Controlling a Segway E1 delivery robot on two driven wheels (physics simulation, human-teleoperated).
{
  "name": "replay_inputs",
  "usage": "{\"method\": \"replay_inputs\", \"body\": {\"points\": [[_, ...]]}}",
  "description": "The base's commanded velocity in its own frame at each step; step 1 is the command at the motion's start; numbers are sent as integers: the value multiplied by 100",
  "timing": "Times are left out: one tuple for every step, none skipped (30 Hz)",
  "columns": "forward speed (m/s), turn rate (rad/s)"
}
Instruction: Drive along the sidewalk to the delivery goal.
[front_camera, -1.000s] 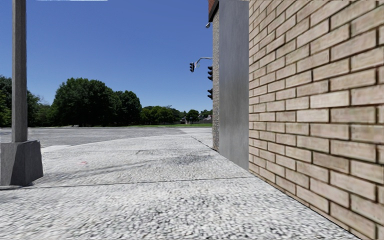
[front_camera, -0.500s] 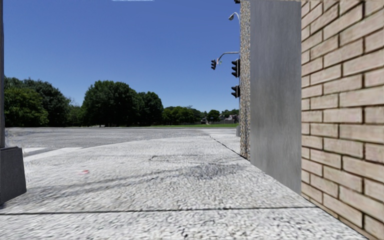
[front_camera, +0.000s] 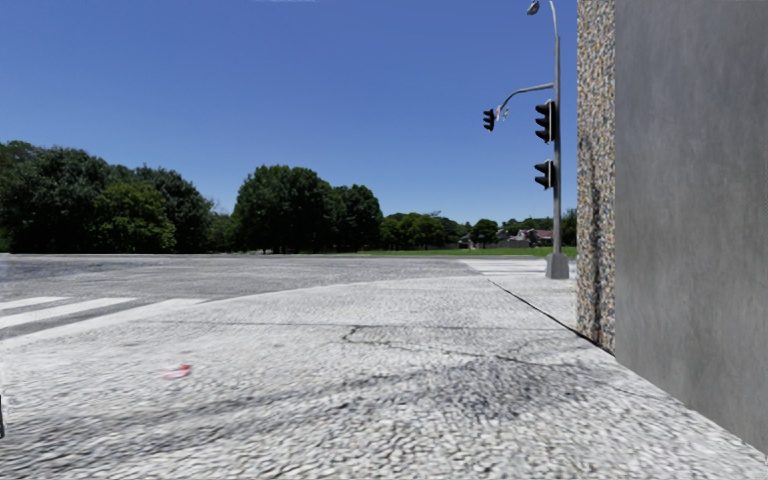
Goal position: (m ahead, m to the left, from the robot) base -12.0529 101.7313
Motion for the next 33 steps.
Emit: {"method": "replay_inputs", "body": {"points": [[159,48],[159,49],[159,50],[159,50],[159,52],[158,54],[158,55],[158,55],[158,55],[158,56],[158,56],[158,56],[158,56],[158,57],[158,58],[158,58],[158,59],[158,59],[158,59],[158,59],[158,59],[158,59],[158,59],[158,59],[158,59],[158,59],[158,59],[158,59],[158,59],[158,60],[158,60],[158,62],[158,66]]}}
